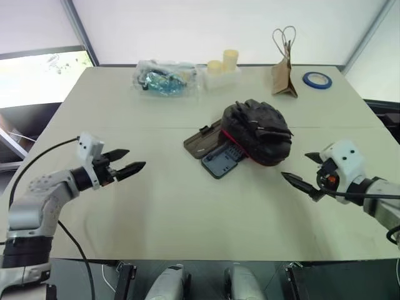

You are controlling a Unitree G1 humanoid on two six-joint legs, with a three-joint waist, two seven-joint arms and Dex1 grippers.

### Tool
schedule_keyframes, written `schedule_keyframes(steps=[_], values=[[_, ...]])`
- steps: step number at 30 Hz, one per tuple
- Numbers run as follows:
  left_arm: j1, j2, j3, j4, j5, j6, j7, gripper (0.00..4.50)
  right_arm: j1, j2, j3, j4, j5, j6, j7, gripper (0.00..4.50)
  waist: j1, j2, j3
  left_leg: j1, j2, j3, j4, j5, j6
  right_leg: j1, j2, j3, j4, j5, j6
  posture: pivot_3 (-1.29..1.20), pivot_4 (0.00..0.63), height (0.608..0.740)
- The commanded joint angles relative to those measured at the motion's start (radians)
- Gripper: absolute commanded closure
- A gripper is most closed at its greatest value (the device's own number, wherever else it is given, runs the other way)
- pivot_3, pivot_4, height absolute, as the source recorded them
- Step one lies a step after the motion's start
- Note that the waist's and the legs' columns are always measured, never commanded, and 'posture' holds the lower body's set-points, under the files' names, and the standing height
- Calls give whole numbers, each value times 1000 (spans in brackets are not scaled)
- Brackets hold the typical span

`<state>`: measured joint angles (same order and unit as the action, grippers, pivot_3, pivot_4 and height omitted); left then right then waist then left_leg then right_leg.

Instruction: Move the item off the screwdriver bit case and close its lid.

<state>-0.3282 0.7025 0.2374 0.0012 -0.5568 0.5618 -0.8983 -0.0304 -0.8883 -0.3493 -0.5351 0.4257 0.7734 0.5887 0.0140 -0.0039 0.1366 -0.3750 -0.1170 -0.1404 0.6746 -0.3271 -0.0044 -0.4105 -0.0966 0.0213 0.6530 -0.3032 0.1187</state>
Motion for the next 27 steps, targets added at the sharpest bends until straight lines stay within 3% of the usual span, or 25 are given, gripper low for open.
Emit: schedule_keyframes(steps=[1, 8, 22, 26, 27], values=[[-106, -6, -22, -23, -25, -11, -37, 46, -78, -33, 68, 65, -158, -155, -57, 22, -2, 0, 0, 0, 0, 0, 1, 0, 0, 0, 0, 0, 0, 0, 0, 0, 150, 740], [-168, -45, -99, -43, -27, 7, -68, 46, -165, 5, 232, 216, -380, -439, -111, 22, -10, 0, 0, 0, 0, 0, -1, 0, 0, -2, 0, 0, 1, 0, 0, 0, 150, 740], [-97, -85, -104, -107, -28, 15, -11, 46, -421, 151, 404, 506, -592, -663, -168, 22, -27, 0, 0, 0, 0, 1, 2, 0, 0, -2, 0, 0, 4, 0, 0, 0, 150, 740], [-84, -97, -105, -116, -30, 16, 11, 46, -545, 215, 488, 762, -708, -786, -257, 22, -31, 0, 0, 0, -1, 1, 3, 0, 0, -2, 0, 0, 4, 0, 0, 0, 150, 740], [-80, -96, -108, -121, -28, 15, 10, 14, -573, 222, 506, 809, -735, -816, -273, 261, -33, 0, 0, 0, 0, 1, 3, 0, 0, -2, 0, 0, 4, 0, 0, 0, 150, 740]])
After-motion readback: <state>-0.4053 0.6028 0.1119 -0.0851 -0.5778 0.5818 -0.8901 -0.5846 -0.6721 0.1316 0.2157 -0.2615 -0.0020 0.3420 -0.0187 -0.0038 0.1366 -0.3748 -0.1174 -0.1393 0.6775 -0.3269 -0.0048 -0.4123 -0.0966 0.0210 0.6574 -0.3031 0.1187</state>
